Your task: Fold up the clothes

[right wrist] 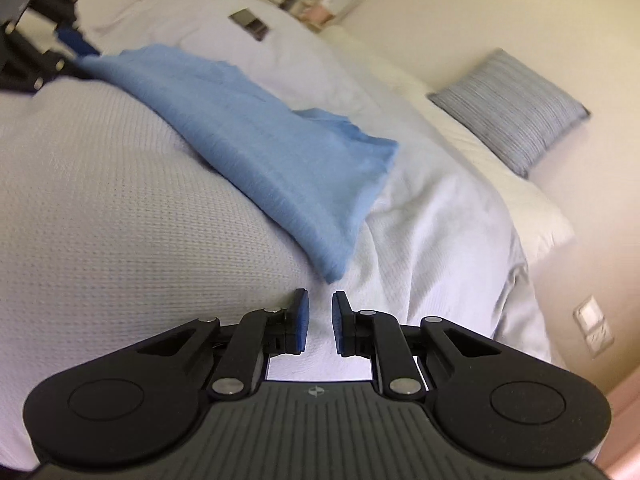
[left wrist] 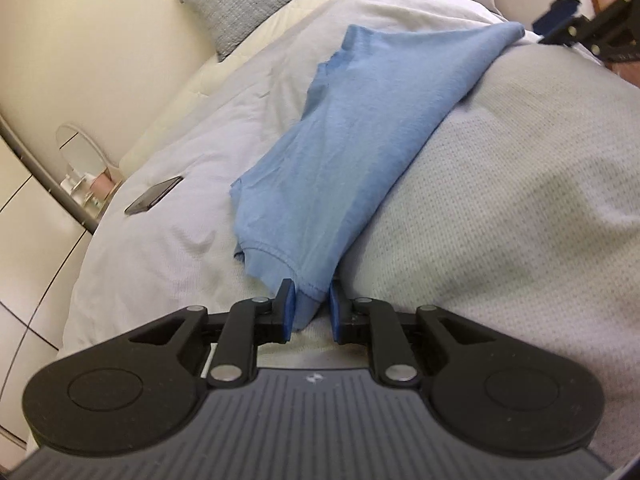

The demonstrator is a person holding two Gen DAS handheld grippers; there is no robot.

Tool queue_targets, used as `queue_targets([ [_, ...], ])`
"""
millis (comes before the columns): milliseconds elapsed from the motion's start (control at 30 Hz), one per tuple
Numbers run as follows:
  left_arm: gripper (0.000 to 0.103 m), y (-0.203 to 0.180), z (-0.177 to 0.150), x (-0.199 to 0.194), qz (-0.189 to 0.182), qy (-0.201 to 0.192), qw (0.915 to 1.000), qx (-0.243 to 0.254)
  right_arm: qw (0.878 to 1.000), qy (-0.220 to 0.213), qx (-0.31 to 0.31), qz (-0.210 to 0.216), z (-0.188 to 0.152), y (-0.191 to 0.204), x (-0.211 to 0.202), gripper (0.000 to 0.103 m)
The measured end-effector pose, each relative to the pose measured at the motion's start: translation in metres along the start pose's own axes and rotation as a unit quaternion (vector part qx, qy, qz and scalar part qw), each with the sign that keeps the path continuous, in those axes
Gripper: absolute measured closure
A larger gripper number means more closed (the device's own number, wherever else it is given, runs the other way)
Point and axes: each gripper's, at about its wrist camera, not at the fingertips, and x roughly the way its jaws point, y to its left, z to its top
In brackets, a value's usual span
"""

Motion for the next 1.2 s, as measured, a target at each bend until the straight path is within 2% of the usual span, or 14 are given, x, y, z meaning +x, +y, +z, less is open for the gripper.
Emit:
queue_targets([
  [200,0.089,-0.006,-0.006,-0.004,0.016,-0.006,0.9999,-0.001,0.999,-0.016,0.031,-0.010,-0.010,0.005,-0.008,0.082],
  [333,0.089,-0.011,-0.005,-0.012,0.026,0.000,0.9997,0.006,0.995,-0.021,0.096,-0.005,-0.014,-0.005,-0.016,0.068],
  [400,0.080,-0.010,-0.004,-0.023,0.038,0.010,0.9992,-0.012,0.990,-0.022,0.138,0.003,-0.016,-0.011,-0.028,0.064],
  [467,0.048,-0.008,-0.003,-0.035,0.049,0.019,0.9980,-0.033,0.983,-0.024,0.182,0.012,-0.016,-0.017,-0.042,0.055],
  [500,0.037,-0.005,-0.002,-0.042,0.053,0.022,0.9971,-0.051,0.978,-0.025,0.208,0.021,-0.015,-0.020,-0.049,0.053],
  [533,0.017,-0.003,-0.001,-0.050,0.055,0.025,0.9958,-0.069,0.972,-0.027,0.230,0.030,-0.014,-0.023,-0.056,0.050],
  [567,0.010,0.000,0.000,-0.058,0.051,0.028,0.9942,-0.091,0.968,-0.030,0.245,0.037,-0.011,-0.024,-0.062,0.047],
  [633,0.009,0.002,0.003,-0.072,0.040,0.035,0.9900,-0.131,0.961,-0.030,0.270,0.046,-0.007,-0.027,-0.072,0.041],
  [733,0.001,0.008,0.005,-0.091,0.027,0.043,0.9792,-0.197,0.952,-0.025,0.301,0.055,-0.002,-0.032,-0.086,0.031],
  [867,0.001,0.015,0.007,-0.109,0.023,0.045,0.9534,-0.297,0.937,-0.017,0.342,0.068,0.005,-0.037,-0.104,0.014],
  [933,0.001,0.017,0.008,-0.116,0.025,0.044,0.9386,-0.341,0.930,-0.003,0.359,0.083,0.005,-0.039,-0.109,0.013],
  [1033,0.001,0.013,0.014,-0.123,0.026,0.048,0.9251,-0.376,0.925,0.015,0.369,0.095,0.007,-0.039,-0.116,0.013],
  [1133,0.001,0.008,0.019,-0.133,0.027,0.044,0.9176,-0.394,0.925,0.025,0.367,0.095,0.011,-0.038,-0.123,0.004],
  [1200,0.001,0.004,0.020,-0.137,0.029,0.050,0.9133,-0.403,0.925,0.024,0.368,0.091,0.012,-0.038,-0.131,0.004],
])
